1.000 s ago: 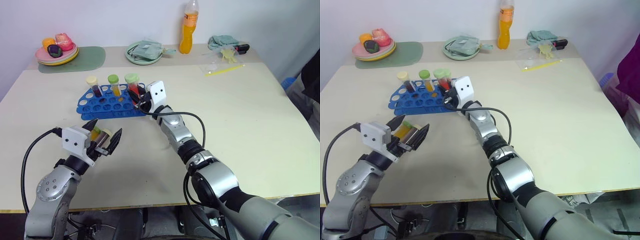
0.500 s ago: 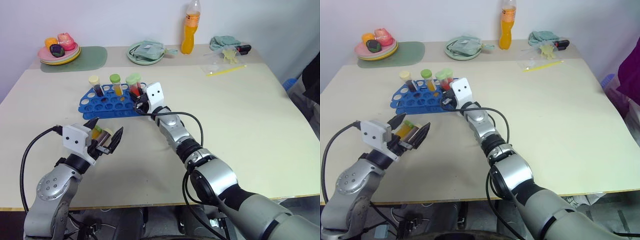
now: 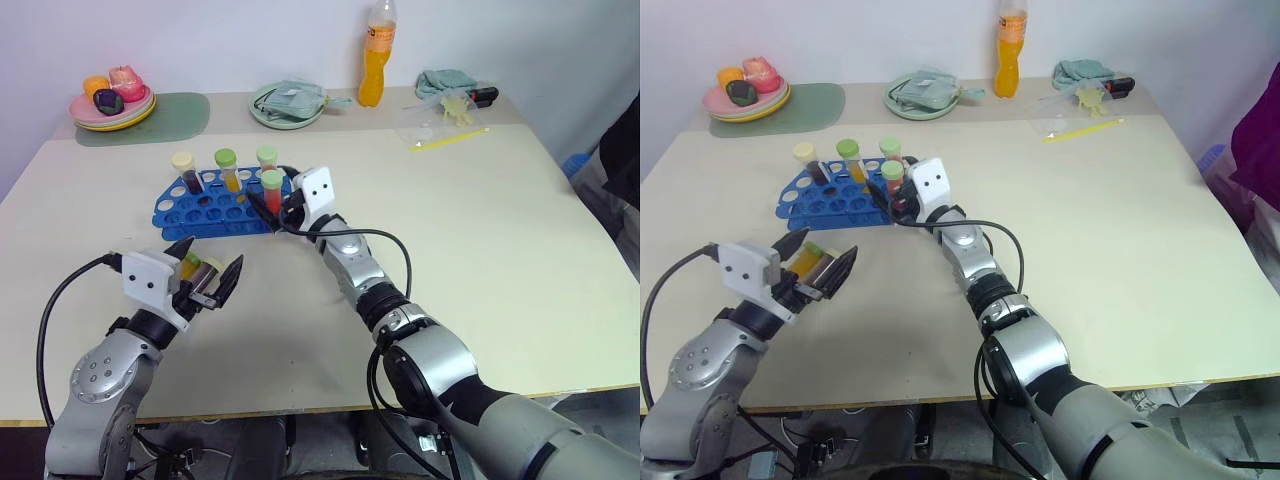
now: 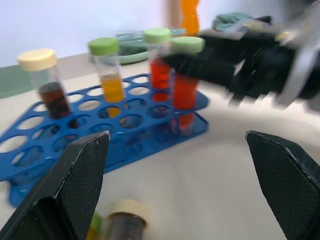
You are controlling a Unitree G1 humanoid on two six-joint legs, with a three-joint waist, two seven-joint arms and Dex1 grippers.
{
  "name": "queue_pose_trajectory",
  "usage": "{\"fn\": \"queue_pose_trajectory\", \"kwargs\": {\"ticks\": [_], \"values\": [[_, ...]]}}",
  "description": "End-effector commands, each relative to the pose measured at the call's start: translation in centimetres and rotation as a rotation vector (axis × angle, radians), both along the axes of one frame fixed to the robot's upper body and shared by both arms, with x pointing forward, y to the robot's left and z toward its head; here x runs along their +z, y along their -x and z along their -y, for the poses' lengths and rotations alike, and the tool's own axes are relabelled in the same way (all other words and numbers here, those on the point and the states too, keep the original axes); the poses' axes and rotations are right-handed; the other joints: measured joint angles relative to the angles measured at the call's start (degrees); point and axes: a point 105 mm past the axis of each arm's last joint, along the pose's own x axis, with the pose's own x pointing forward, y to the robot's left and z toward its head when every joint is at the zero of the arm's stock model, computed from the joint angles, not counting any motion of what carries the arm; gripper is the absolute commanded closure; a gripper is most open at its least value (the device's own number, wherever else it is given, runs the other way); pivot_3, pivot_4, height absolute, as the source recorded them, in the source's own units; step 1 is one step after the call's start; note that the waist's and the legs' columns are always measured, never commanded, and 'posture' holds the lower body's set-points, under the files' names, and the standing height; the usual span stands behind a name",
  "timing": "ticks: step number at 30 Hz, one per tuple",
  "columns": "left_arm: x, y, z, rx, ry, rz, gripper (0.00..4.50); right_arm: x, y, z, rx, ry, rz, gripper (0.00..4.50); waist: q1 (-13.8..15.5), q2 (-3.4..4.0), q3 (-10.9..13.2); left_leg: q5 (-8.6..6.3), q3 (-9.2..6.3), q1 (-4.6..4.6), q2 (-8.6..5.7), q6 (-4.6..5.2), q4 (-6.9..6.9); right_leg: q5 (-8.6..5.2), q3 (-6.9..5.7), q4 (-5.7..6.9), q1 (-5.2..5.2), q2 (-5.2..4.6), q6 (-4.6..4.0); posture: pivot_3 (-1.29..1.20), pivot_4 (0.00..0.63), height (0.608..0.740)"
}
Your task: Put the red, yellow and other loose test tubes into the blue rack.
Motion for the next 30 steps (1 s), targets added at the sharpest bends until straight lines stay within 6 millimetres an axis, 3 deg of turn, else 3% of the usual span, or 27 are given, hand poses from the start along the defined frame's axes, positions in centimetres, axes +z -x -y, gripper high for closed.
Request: {"fn": "queue_pose_trajectory", "kwargs": {"ticks": [1,6,10,12,15,17,24,30], "values": [[2.7,-0.2,-0.7,0.023,0.001,0.030,0.00,2.2,1.8,0.8,0.097,0.013,0.122,0.22,0.29,-0.05,-0.03,0.00,-0.02,0.00,0.00,0.00,0.00,0.00,-0.01,0.01,0.02,0.00,0.00,0.00,0.150,0.729],[3.7,-0.8,-1.9,0.043,-0.102,-0.068,0.00,0.8,3.8,5.0,0.273,0.217,0.091,0.22,0.85,-0.04,-0.02,0.00,-0.03,0.00,-0.08,0.02,0.07,0.00,-0.01,-0.02,0.09,-0.04,0.02,0.00,0.150,0.729],[4.0,-1.0,-3.2,0.075,-0.157,-0.169,0.00,-1.3,6.8,7.6,0.438,0.418,0.033,0.22,0.65,-0.05,0.03,-0.01,-0.03,0.01,-0.04,0.04,0.06,-0.01,-0.02,-0.03,0.09,-0.01,0.02,0.00,0.150,0.729],[3.4,-1.0,-3.5,0.060,-0.270,-0.304,0.00,-2.2,8.7,9.1,0.518,0.522,0.001,0.22,0.33,-0.09,0.06,-0.01,0.00,0.04,0.02,0.04,0.02,-0.02,0.00,-0.02,0.07,0.08,0.01,0.00,0.150,0.729],[2.1,-0.8,-3.6,-0.037,-0.280,-0.614,0.00,-2.6,11.1,10.8,0.633,0.606,-0.061,0.22,0.75,-0.04,0.19,-0.01,-0.04,0.03,0.07,0.04,0.00,-0.07,-0.02,0.02,0.06,0.17,-0.04,0.00,0.150,0.729],[2.1,-0.7,-3.3,-0.083,-0.322,-0.748,0.00,-2.1,11.9,11.3,0.672,0.592,-0.085,0.22,0.70,-0.09,0.22,-0.01,-0.10,0.03,0.05,0.04,0.06,-0.09,-0.07,0.01,0.12,0.19,-0.01,0.00,0.150,0.729],[3.2,-1.4,-2.6,-0.138,-0.398,-0.856,0.00,-0.9,11.9,11.7,0.654,0.548,-0.097,0.22,0.65,-0.18,0.30,-0.01,-0.08,0.01,0.04,0.03,0.06,-0.12,-0.05,0.01,0.11,0.16,0.03,0.00,0.150,0.729],[3.2,-2.2,-5.1,-0.064,-0.418,-0.918,0.00,-0.9,11.8,11.5,0.626,0.526,-0.100,0.22,0.71,-0.19,0.31,0.00,-0.05,0.00,0.03,0.02,0.06,-0.12,-0.02,0.01,0.08,0.12,0.02,0.00,0.150,0.729]]}}
